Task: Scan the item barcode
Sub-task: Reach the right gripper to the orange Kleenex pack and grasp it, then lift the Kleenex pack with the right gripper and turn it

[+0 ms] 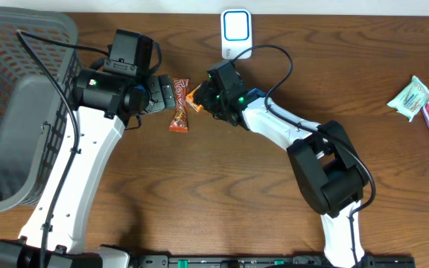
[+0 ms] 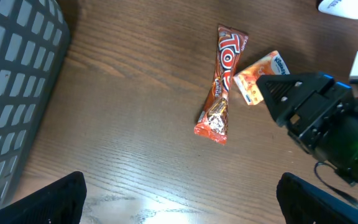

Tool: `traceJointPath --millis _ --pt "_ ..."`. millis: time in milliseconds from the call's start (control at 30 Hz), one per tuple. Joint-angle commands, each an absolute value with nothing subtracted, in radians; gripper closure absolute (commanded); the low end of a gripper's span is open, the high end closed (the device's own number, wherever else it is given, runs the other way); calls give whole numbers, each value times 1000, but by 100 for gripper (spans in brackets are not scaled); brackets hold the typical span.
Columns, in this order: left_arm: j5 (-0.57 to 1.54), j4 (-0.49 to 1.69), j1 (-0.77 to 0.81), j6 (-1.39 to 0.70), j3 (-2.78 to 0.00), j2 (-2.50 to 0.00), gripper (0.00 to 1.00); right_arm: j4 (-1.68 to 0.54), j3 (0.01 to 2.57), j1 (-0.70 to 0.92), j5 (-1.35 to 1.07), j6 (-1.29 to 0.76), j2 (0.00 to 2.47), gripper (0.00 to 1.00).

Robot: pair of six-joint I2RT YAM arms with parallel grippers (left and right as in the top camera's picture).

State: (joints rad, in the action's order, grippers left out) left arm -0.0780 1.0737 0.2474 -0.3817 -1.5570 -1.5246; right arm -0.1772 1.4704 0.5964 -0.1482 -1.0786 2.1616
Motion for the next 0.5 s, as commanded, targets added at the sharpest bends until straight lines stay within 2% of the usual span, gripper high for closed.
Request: traceJointPath --millis 0,100,133,200,267,367,467 --pt "-88 1076 245 -379 -1555 -1523 2 -173 1464 606 -133 -1122 2209 41" --pt "-88 1077 245 -379 -1555 -1523 2 -172 1464 603 -133 -1121 2222 43" --pt "-88 1076 245 -379 -1555 -1523 2 -176 1464 602 -133 -1118 2222 47" --pt "-88 1076 245 -379 -1555 -1523 2 -177 1464 596 -138 -1066 2222 67" --pt "-88 1077 245 -379 -1555 -1523 2 -205 1464 585 -150 -1022 2222 83" --pt "-88 1077 245 -379 -1555 -1523 2 -286 1465 564 -153 -993 2220 85" --pt "-88 1076 245 -379 -1555 -1523 2 -363 1465 535 -175 -914 2216 95"
